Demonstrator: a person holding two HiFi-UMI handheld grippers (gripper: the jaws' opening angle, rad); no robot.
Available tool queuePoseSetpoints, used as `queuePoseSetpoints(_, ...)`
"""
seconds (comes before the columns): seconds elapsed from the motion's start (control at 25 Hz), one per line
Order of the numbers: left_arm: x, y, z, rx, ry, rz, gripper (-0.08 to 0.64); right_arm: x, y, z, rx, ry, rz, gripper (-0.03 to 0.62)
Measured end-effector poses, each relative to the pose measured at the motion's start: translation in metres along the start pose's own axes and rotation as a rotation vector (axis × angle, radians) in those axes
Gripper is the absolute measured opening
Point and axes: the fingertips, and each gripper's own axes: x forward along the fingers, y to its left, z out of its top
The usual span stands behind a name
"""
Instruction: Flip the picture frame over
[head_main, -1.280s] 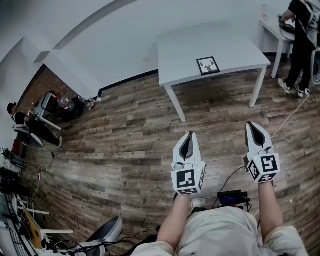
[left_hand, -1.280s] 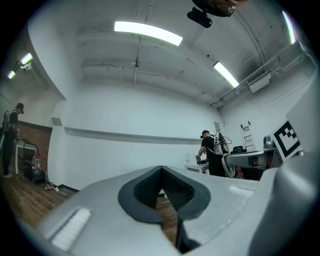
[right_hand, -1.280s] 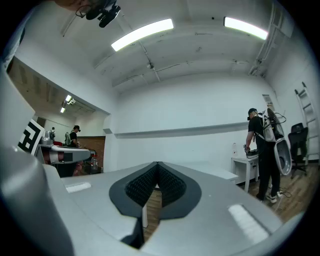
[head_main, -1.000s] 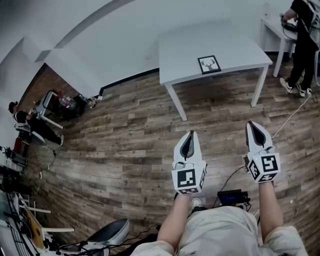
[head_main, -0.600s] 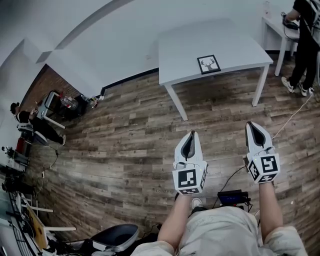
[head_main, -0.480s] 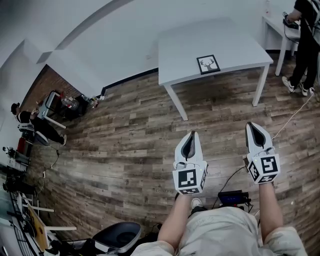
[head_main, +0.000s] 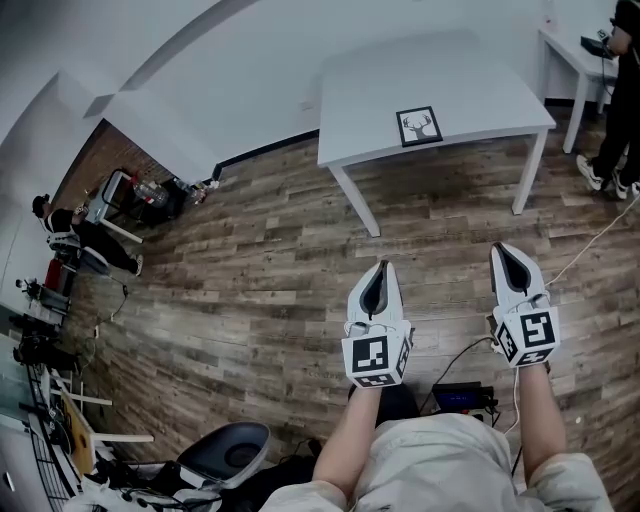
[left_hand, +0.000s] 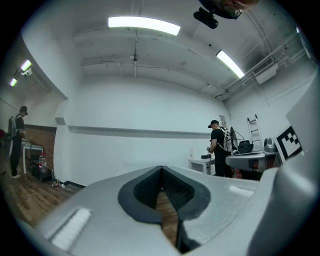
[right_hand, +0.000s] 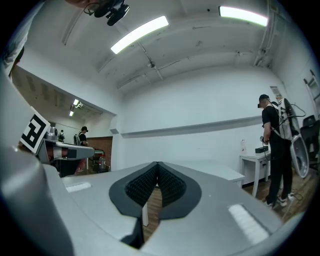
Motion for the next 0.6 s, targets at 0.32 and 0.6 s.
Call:
queuePoseSetpoints(0.32, 0.052, 0.018, -0.009, 0.000, -0.005, -0.021, 0.000, 0.055, -0.013, -0.007, -0.005, 0.007, -0.002, 0.023)
queuePoseSetpoints(0.6, 0.135, 0.069, -0.015, -0.024, -0.012, -0.058, 0.000, 0.145, -0.015, -0.008, -0.041, 0.035, -0.014, 0.032)
